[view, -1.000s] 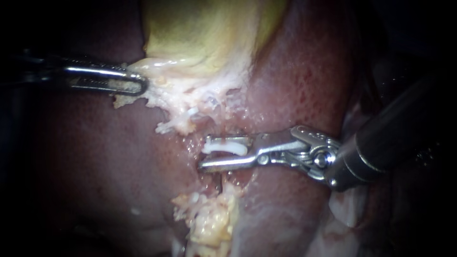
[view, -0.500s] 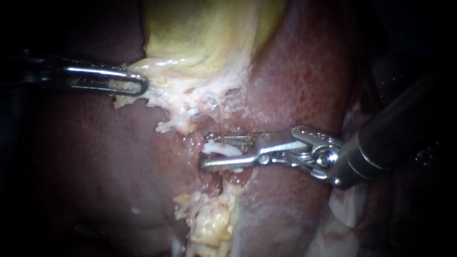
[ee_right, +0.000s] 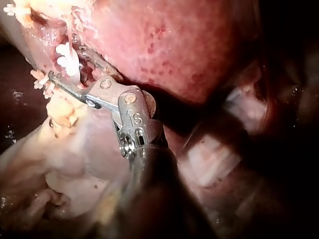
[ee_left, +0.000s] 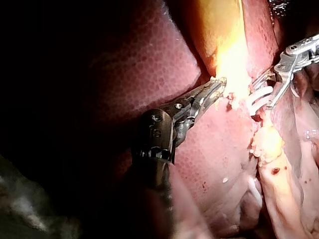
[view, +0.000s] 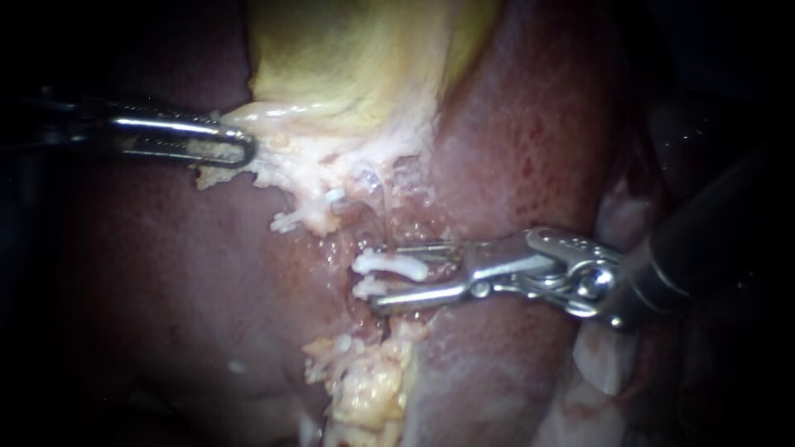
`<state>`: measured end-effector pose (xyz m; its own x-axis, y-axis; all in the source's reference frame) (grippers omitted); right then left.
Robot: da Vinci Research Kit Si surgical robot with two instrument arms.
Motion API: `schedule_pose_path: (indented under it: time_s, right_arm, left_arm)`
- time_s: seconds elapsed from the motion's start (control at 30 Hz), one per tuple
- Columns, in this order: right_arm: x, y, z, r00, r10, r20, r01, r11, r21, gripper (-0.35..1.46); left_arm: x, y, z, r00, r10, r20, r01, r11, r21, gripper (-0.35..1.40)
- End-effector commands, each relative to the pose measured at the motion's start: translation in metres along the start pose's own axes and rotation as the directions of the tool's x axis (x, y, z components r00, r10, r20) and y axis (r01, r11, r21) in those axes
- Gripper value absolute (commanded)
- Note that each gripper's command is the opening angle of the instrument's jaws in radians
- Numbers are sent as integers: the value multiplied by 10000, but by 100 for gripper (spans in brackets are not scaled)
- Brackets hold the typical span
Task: Going back second clip right tube
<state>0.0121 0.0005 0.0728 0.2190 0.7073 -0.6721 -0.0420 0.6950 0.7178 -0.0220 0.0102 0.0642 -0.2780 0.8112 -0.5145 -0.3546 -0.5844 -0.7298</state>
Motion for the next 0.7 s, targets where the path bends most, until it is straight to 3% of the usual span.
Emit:
schedule_pose_path:
  time_s: [0.03,0.1,0.27,0.47,0.7]
  right_arm:
    - [4,-1,-5,9995,-299,21,299,9996,2,50]
    - [10,-3,-12,9976,-677,142,677,9977,-4,50]
    - [23,-11,-38,9815,-1678,919,1685,9857,5,50]
    - [37,-20,-73,9598,-2631,979,2618,9648,256,50]
    - [51,-25,-93,9396,-3278,985,3254,9447,400,50]
  left_arm:
    - [0,0,-1,10000,0,0,0,10000,-11,-35]
    - [0,0,0,10000,0,0,0,10000,-11,-35]
    - [0,0,-1,10000,1,2,-1,10000,-14,-35]
    - [0,1,-2,10000,1,2,-1,10000,-13,-35]
    - [0,2,-1,10000,-3,-1,3,10000,-6,-35]
